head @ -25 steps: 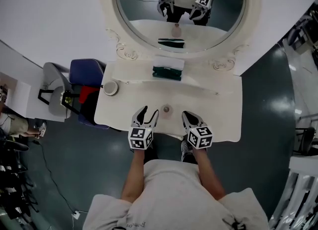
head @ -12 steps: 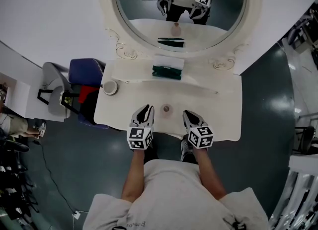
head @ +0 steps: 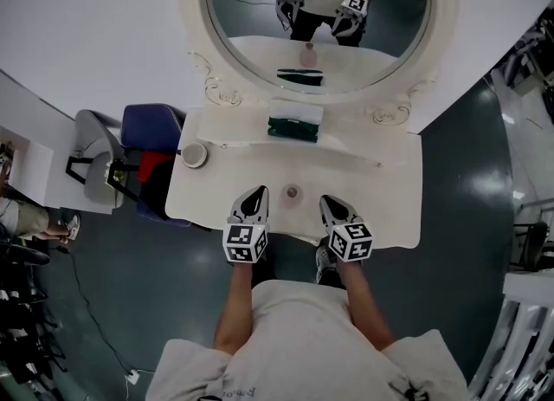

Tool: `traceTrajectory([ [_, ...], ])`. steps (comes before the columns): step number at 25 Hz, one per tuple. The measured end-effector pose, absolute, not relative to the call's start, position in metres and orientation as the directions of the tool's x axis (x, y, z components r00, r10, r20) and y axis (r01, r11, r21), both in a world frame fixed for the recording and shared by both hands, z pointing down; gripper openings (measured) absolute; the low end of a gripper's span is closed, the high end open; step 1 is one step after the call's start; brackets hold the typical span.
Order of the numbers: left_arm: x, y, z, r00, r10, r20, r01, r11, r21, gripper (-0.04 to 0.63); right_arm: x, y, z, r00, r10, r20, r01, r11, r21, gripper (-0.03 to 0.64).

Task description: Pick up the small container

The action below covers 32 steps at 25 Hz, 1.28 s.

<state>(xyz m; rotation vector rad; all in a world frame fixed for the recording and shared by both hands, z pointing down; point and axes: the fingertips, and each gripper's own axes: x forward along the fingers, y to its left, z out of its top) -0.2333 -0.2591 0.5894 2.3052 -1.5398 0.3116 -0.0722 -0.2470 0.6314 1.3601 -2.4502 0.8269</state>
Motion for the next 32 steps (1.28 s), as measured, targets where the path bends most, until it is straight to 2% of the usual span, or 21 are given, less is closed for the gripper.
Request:
traceTrajectory([
  [32,-0.228,-0.260,0.593,0.397,-0.820,0.413,-0.917,-0.372,0.142,0.029,-0.083,-0.246,0.621,-0.567,-0.709,0.418,-0.822,0.454,-0.344,0.017],
])
